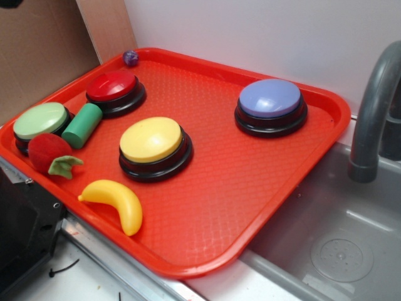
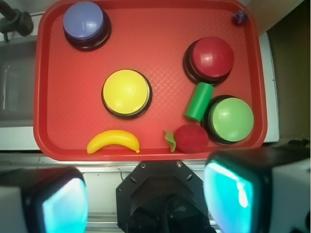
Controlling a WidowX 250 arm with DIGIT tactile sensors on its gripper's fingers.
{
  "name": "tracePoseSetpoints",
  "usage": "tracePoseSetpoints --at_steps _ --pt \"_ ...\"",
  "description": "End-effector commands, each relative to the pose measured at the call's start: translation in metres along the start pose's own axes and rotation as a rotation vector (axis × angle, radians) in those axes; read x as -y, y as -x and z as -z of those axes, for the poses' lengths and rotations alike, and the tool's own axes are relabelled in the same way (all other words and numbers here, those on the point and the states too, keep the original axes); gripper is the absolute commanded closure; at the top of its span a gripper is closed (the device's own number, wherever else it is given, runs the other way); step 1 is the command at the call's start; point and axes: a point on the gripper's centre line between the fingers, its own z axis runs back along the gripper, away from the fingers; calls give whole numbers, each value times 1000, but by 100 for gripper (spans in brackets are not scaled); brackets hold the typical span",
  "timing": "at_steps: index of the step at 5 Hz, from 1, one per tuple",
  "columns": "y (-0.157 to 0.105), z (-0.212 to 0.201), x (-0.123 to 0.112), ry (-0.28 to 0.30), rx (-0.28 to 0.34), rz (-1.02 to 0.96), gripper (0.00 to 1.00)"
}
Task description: Push the yellow button.
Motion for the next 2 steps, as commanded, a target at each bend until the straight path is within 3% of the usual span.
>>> tracePoseSetpoints --at_steps 1,2 --pt "0 0 0 0 0 0 0" --pt "-40 43 19 9 61 198 0"
